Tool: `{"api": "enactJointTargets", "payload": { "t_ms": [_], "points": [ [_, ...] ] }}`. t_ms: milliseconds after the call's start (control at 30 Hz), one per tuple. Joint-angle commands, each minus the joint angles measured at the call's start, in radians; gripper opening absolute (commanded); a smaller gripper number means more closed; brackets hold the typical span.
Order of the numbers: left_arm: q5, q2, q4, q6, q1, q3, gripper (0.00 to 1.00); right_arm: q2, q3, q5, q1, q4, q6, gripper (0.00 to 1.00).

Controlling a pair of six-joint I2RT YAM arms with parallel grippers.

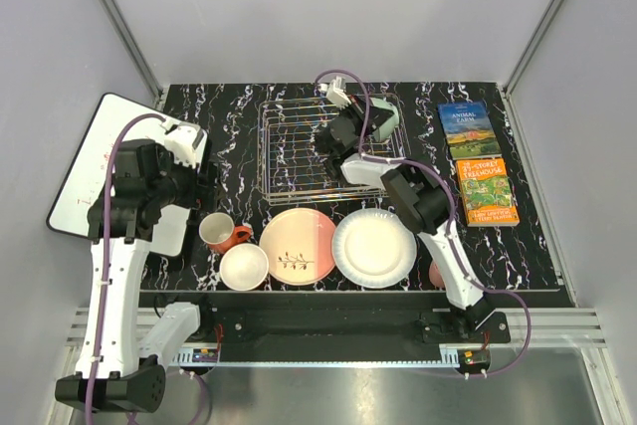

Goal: Load the mixed dishes into the dish rack

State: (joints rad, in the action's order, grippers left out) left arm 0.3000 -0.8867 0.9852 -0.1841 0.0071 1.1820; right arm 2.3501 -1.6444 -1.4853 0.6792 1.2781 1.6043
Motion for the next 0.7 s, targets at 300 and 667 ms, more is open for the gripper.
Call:
{"api": "enactJointTargets", "payload": {
  "t_ms": [300, 667],
  "points": [
    [-0.036, 0.017, -0.049, -0.008, -0.002, -0.004, 0.99, 0.095, -0.140, -0.052, -0.007, 0.221, 0.031, 0.00],
    [-0.042, 0.023, -0.051, -0.006, -0.001, -0.004, 0.99, 0.176, -0.219, -0.092, -0.021, 0.231, 0.049, 0.17]
  ]
}}
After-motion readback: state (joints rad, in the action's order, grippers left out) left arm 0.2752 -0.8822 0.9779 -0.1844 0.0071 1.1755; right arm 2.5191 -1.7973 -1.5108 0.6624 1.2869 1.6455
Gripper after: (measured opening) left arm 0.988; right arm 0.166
